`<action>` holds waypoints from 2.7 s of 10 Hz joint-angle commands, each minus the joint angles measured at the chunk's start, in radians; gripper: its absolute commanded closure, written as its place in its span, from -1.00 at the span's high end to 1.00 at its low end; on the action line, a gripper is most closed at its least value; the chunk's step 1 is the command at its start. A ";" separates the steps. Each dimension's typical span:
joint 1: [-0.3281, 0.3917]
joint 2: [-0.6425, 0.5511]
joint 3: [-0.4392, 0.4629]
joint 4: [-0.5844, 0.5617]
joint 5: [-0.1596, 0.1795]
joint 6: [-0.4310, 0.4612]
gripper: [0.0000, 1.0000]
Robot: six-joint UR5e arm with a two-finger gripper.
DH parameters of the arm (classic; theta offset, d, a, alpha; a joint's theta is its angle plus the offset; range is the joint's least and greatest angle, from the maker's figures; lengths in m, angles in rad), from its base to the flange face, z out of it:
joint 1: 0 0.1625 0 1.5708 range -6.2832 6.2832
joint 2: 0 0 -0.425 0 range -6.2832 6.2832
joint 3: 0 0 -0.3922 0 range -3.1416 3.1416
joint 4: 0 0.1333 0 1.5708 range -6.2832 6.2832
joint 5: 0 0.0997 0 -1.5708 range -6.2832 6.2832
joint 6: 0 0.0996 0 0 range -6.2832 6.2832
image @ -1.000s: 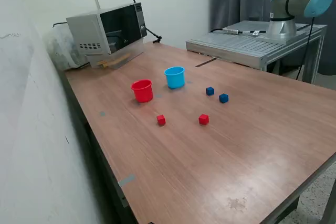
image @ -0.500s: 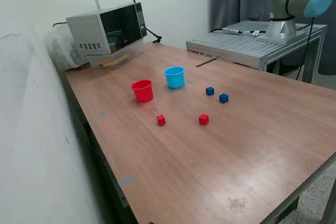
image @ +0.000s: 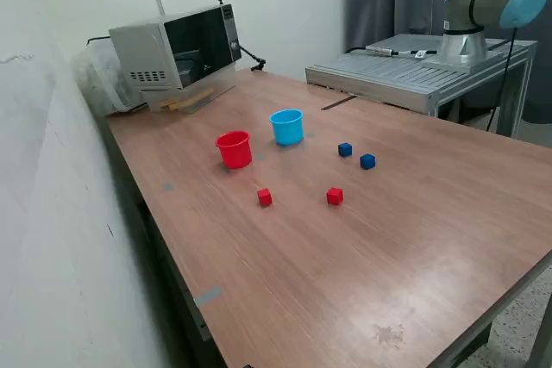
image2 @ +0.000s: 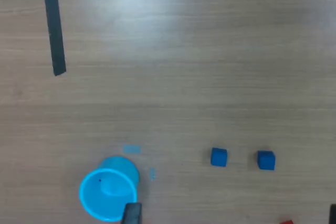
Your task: Place red objects in the red bin, and blue objects in the blue bin.
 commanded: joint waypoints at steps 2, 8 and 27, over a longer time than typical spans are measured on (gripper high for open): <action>0.030 -0.025 0.023 -0.003 0.001 0.004 1.00; 0.230 0.243 -0.033 -0.170 0.004 0.009 1.00; 0.247 1.011 -0.463 -0.487 0.113 -0.142 1.00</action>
